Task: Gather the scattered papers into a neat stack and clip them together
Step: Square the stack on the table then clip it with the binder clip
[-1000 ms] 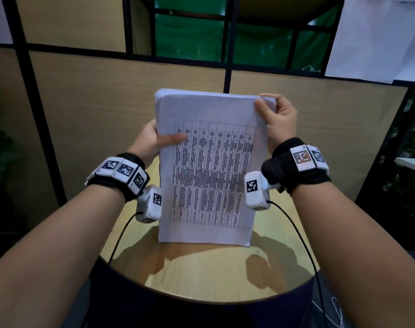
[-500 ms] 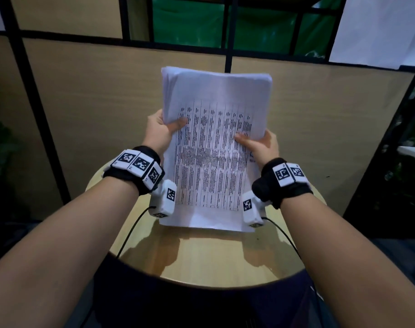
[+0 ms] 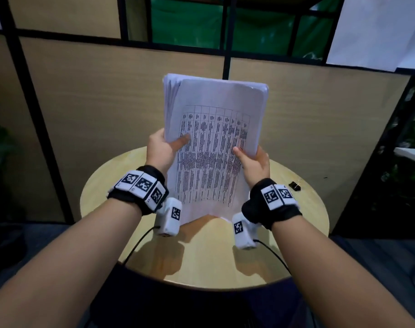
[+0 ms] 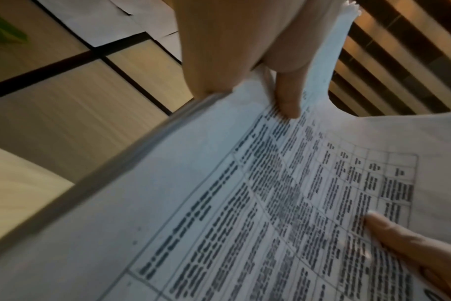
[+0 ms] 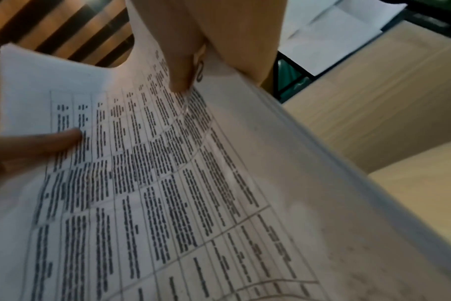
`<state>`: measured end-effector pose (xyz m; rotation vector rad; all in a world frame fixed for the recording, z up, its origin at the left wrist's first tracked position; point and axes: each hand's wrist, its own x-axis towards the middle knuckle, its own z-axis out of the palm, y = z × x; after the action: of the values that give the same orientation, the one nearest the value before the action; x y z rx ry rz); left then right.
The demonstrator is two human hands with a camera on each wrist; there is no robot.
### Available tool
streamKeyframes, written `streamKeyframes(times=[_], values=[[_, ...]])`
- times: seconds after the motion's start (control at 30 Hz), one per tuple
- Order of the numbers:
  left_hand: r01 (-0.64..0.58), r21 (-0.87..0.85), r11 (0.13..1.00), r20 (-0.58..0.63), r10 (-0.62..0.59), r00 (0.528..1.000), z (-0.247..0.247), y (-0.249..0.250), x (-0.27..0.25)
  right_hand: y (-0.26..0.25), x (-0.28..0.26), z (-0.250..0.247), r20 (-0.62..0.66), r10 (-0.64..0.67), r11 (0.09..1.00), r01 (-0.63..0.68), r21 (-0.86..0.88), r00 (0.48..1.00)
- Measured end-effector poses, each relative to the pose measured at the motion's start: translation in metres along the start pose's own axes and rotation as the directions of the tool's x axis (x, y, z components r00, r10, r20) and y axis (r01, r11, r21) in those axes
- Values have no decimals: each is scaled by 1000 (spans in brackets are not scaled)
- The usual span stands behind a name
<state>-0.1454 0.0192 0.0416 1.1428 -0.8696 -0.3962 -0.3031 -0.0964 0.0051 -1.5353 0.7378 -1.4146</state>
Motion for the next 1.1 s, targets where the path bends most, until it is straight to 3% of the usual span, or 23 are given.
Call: streamKeyframes(times=[0.17, 0.37, 0.47, 0.53, 0.6, 0.67, 0.73, 0.8, 0.83, 0.97, 1.1], values=[[68, 0, 998, 107, -68, 992, -7, -8, -2, -1, 6, -3, 6, 35, 997, -34, -67, 999], [45, 48, 998, 102, -49, 994, 0, -7, 8, -8, 16, -16, 87, 114, 977, -96, -190, 990], [49, 76, 996, 152, -60, 987, 8, -9, 23, -9, 37, -31, 123, 244, 969, -247, 4, 962], [85, 70, 994, 169, -96, 981, 15, -15, 34, 5, 60, -51, 43, 343, 938, -344, 41, 938], [133, 69, 989, 154, -143, 978, 21, -26, 47, 24, 80, -74, -117, 363, 907, -379, -184, 924], [190, 76, 979, 157, -200, 967, 28, -40, 59, 54, 103, -99, -190, 379, 748, -420, -513, 906], [248, 103, 963, 167, -263, 950, 35, -56, 70, 109, 137, -130, -170, 503, 407, -406, -818, 847], [290, 119, 949, 165, -307, 937, 41, -69, 81, 150, 158, -154, -205, 604, 42, -287, -957, 770], [305, 116, 945, 168, -322, 932, 43, -76, 85, 155, 160, -159, -213, 632, -48, -236, -971, 745], [348, 132, 928, 194, -369, 909, 47, -95, 99, 91, 124, -134, -256, 634, -164, -197, -967, 730], [370, 127, 920, 209, -389, 897, 50, -102, 102, 86, 127, -124, -240, 578, -162, -179, -970, 780]])
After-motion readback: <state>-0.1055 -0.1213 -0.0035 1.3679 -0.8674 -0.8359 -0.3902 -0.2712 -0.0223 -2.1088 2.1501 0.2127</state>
